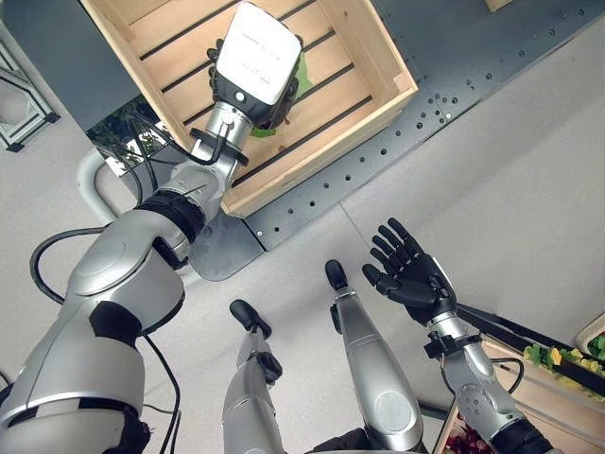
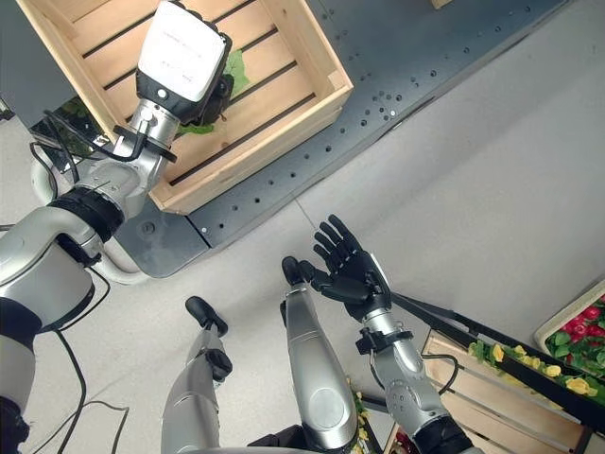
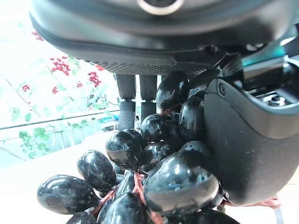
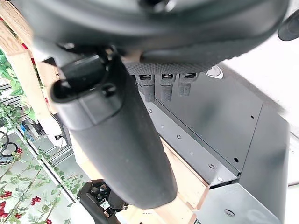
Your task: Pick up the fruits from the basket on one side to the basket on the other side
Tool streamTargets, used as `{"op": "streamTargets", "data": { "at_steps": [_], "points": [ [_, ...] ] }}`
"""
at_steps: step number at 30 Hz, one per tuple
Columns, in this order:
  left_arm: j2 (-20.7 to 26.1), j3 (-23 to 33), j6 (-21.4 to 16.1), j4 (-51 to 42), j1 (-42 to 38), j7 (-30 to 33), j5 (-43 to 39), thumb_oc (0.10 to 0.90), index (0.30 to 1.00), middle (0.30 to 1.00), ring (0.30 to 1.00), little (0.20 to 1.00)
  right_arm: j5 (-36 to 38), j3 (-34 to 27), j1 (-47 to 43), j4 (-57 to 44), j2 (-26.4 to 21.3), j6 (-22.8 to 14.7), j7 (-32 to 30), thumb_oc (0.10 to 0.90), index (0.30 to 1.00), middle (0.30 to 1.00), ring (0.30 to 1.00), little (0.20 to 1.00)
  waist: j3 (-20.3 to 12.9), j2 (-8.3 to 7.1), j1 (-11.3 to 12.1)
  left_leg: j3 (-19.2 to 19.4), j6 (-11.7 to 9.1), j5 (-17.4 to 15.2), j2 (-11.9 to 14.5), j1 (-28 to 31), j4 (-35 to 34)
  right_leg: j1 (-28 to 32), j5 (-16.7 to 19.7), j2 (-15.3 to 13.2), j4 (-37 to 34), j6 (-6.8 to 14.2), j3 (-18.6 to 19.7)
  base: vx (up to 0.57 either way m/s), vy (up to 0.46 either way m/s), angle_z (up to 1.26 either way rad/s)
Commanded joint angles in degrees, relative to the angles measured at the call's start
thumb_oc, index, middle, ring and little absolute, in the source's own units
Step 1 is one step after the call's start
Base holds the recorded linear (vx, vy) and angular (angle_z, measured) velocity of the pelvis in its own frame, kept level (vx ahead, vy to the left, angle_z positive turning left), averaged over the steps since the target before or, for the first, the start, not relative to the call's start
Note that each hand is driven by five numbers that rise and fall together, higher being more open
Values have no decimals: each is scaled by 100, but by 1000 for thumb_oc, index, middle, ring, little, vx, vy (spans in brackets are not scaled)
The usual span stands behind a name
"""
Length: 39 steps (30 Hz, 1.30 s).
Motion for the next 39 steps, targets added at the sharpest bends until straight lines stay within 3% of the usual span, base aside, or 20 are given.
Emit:
{"op": "streamTargets", "data": {
  "at_steps": [1,3,7,8,16,24,33,39],
  "points": [
    [357,763,-236,-290,-390,798,-530,400,300,300,300,300,6,-126,148,-626,-94,-533,-71,800,900,900,900,900,38,-144,-175,77,-306,-418,249,306,774,542,1088,491,-1401,-405,-377,0,0,0],
    [326,953,-464,-401,-335,958,-1009,400,300,300,300,300,-59,-93,173,-678,-72,-566,-117,800,900,900,900,900,38,-156,-164,94,-294,-432,244,322,747,562,1088,502,-1422,-412,-374,0,0,0],
    [189,1662,-1488,-653,6,1372,-2051,400,300,300,300,300,-157,-16,243,-727,-9,-686,-192,800,900,900,900,900,38,-161,-114,66,-289,-439,251,329,784,594,1041,531,-1401,-438,-374,1,-8,0],
    [70,2099,-2100,-817,284,1322,-2366,400,300,300,300,300,-281,23,265,-790,26,-746,-315,800,900,900,900,900,38,-165,-80,54,-281,-471,255,395,741,654,1012,537,-1408,-440,-386,0,0,0],
    [-637,3492,-3577,-2107,1517,928,-3078,400,300,300,300,300,-714,-254,264,-1234,204,-806,-767,800,900,900,900,900,35,-208,120,-33,-217,-551,243,869,384,1129,899,572,-1529,-404,-398,-30,-7,2],
    [-1113,4128,-4370,-2754,2519,-11,-4515,400,300,300,300,300,-1162,-564,407,-1634,299,-659,-1092,800,900,900,900,900,-315,-181,209,-46,-128,-607,170,1435,-124,1716,952,484,-1989,-326,-370,8,3,7],
    [-1884,4614,-5063,-3687,3701,-1998,-7350,400,300,300,300,300,-1967,-1233,658,-2340,257,-951,-1265,800,900,900,900,900,-809,-186,241,42,-62,-598,114,2108,-636,2430,994,454,-2524,-253,-345,36,16,3],
    [-2485,4540,-5093,-4452,4425,-2969,-8804,400,300,300,300,300,-2098,-1608,643,-2743,142,-959,-789,800,900,900,900,900,-1195,-187,314,41,-27,-570,94,2426,-852,2827,1036,430,-2807,-209,-315,53,7,-1]
  ]
}}
